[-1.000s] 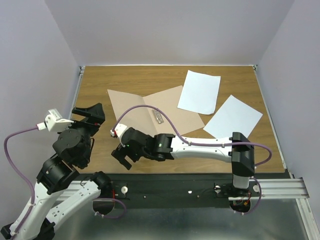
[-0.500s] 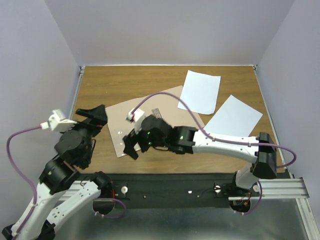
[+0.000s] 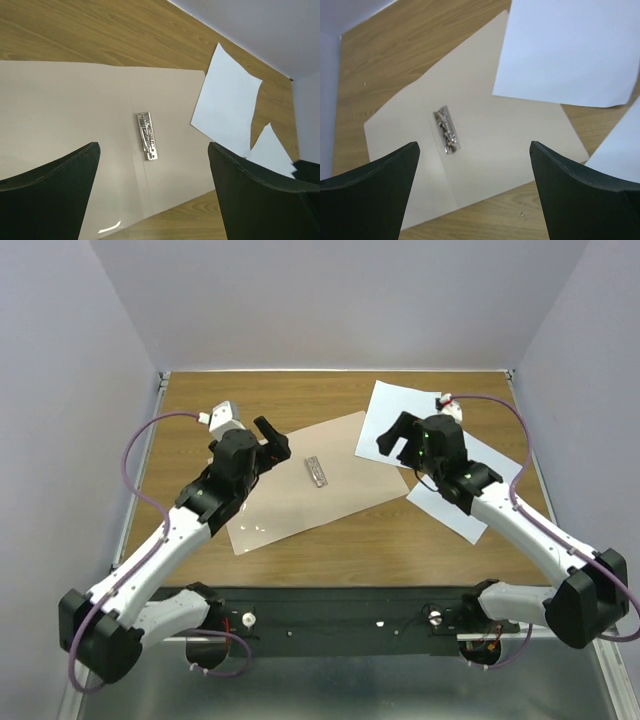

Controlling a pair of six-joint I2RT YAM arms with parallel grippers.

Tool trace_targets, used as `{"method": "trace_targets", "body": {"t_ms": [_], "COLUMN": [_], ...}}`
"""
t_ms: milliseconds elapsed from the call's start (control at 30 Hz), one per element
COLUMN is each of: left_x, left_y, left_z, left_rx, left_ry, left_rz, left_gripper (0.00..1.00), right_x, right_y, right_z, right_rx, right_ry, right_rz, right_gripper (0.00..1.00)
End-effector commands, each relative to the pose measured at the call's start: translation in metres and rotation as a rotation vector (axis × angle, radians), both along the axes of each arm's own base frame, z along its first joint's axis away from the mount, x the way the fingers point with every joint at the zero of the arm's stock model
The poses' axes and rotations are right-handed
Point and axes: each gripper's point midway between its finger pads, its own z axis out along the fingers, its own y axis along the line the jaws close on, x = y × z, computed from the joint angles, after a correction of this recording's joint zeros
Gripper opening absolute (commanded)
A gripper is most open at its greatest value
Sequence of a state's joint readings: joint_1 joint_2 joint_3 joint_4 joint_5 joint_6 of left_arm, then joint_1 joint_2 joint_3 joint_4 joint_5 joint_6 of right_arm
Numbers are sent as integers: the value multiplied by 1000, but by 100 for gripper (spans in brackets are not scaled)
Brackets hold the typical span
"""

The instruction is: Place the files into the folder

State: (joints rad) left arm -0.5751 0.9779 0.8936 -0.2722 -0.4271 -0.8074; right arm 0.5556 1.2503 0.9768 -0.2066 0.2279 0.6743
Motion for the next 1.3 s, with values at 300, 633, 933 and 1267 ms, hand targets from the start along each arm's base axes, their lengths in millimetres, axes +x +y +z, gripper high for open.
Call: {"method": "trace_targets", "body": {"t_ms": [300,633,933,1267], "left_x": [61,78,94,105], "left_y": [-63,-71,-67,-62], "left_z": [-113,-185,-198,-207], "left_rx": [48,140,179,230], "left_ry": [328,544,574,596], "left_rz": [-233,-212,-138,-103], "left_gripper": [91,81,70,57], "right_x": [23,30,33,34], "right_y": [-66,-72,-74,-77], "right_z": [-24,-48,-60,-65], "right_rx": [-51,-114,-139,-148], "right_ry": [-4,38,67,78], "right_rz": [-290,-324,-322,-320], "right_gripper": [100,100,100,100]}}
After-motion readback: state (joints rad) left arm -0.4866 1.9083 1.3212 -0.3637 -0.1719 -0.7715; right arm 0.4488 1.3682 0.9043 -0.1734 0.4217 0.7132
